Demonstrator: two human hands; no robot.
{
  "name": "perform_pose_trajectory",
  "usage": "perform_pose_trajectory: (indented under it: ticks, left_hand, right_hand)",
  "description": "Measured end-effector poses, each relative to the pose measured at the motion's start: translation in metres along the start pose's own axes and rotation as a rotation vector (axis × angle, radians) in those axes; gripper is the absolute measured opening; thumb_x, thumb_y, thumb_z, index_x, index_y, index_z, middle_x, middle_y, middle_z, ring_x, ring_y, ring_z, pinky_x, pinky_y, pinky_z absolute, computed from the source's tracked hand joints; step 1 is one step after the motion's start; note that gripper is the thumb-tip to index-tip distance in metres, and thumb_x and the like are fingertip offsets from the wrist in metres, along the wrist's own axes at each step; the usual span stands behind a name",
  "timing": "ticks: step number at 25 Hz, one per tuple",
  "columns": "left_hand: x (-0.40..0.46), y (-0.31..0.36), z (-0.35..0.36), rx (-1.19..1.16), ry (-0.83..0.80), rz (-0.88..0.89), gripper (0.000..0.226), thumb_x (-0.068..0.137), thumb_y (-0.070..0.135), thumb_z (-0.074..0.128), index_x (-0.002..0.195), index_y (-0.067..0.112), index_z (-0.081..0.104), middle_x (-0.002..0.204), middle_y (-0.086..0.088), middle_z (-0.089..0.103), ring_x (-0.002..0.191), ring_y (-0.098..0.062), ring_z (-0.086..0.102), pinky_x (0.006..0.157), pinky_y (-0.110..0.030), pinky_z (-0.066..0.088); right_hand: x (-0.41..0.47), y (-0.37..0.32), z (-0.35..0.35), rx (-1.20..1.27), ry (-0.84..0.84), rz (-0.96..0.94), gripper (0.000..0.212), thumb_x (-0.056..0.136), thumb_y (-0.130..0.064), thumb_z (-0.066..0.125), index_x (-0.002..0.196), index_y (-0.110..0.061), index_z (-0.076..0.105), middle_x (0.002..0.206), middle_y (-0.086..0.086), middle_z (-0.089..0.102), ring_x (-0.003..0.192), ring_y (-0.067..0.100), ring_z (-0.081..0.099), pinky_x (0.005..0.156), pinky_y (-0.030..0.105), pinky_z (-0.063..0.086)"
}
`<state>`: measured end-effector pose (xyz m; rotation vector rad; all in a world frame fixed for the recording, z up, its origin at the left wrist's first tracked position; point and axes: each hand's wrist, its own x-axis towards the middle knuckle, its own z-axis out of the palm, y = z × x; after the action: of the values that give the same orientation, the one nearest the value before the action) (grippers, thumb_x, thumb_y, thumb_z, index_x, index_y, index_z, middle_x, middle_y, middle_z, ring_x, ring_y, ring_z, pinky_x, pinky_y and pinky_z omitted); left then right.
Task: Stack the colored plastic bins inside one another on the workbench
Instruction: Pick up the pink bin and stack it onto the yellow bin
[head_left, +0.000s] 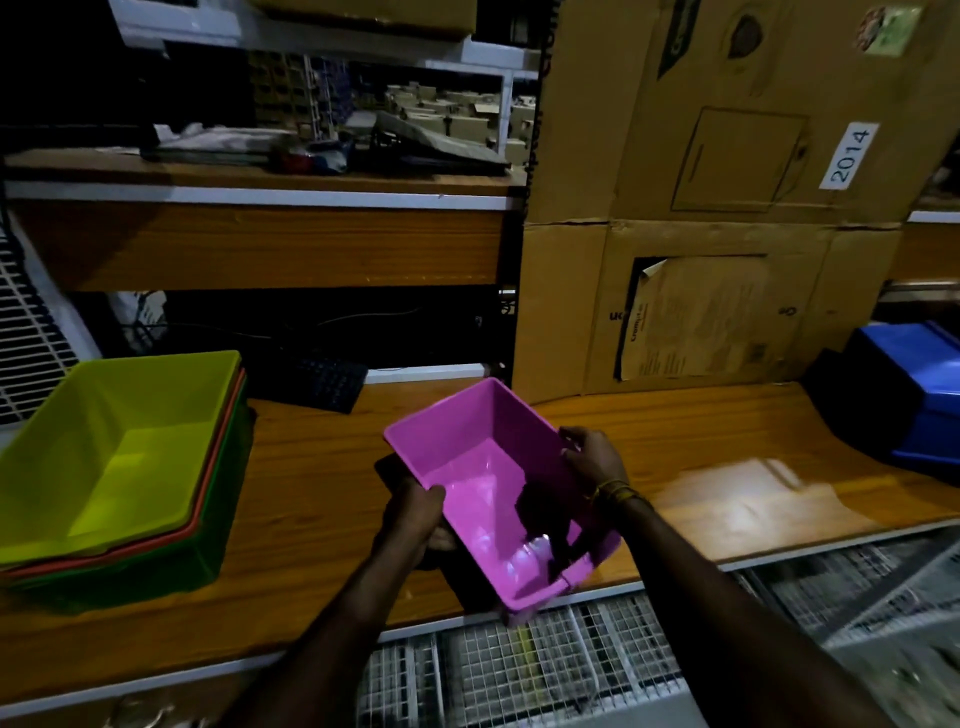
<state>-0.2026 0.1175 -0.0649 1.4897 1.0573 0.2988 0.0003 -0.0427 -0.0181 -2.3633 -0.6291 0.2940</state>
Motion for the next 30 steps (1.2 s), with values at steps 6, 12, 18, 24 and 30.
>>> perform_pose_trajectory:
  ticks: [6, 12, 18, 24, 30]
  left_hand:
    - [-0.004, 0.021, -0.007, -0.232, 0.155, 0.105, 0.024, 0.088, 0.011, 0.054, 0.111, 0.004, 0.057, 0.055, -0.010, 0.054, 0.026, -0.017, 0.044, 0.033, -0.021, 0.038]
    - [-0.009, 0.040, -0.010, -0.331, 0.215, 0.098, 0.007, 0.082, 0.010, 0.062, 0.077, 0.010, 0.066, 0.049, -0.007, 0.053, 0.034, -0.015, 0.045, 0.042, -0.021, 0.039]
    - [-0.018, 0.022, -0.005, -0.183, 0.304, 0.148, 0.020, 0.065, 0.026, 0.058, 0.072, 0.019, 0.076, 0.059, -0.002, 0.066, 0.052, -0.018, 0.057, 0.052, -0.039, 0.050]
    - [-0.069, 0.013, 0.018, 0.075, 0.331, 0.244, 0.028, 0.087, 0.017, 0.065, 0.115, 0.016, 0.070, 0.106, -0.006, 0.071, 0.091, -0.027, 0.067, 0.082, -0.039, 0.057]
    - [-0.100, -0.015, 0.045, 0.480, 0.398, 0.360, 0.031, 0.082, 0.022, 0.068, 0.112, 0.023, 0.070, 0.126, -0.017, 0.058, 0.119, -0.037, 0.052, 0.093, -0.036, 0.044]
  right_hand:
    - [-0.004, 0.014, -0.006, 0.051, -0.060, -0.004, 0.035, 0.088, -0.013, 0.066, 0.122, -0.005, 0.065, 0.122, 0.016, 0.068, 0.109, 0.020, 0.064, 0.089, 0.032, 0.047]
    - [-0.002, 0.018, -0.033, 0.319, -0.099, 0.017, 0.028, 0.088, -0.007, 0.066, 0.114, 0.002, 0.067, 0.098, 0.013, 0.068, 0.081, 0.017, 0.061, 0.069, 0.022, 0.046]
    - [-0.029, 0.037, -0.017, 0.782, -0.152, 0.133, 0.017, 0.089, 0.009, 0.055, 0.102, 0.010, 0.066, 0.057, -0.008, 0.070, 0.054, 0.010, 0.061, 0.050, 0.018, 0.052]
    - [-0.066, 0.062, 0.003, 0.809, -0.058, 0.046, 0.033, 0.089, 0.003, 0.058, 0.122, 0.002, 0.062, 0.119, 0.014, 0.066, 0.090, 0.022, 0.067, 0.083, 0.038, 0.059]
    - [-0.115, 0.063, 0.019, 0.399, 0.053, -0.166, 0.046, 0.087, -0.016, 0.064, 0.132, -0.009, 0.057, 0.133, 0.016, 0.049, 0.123, 0.028, 0.049, 0.108, 0.045, 0.042]
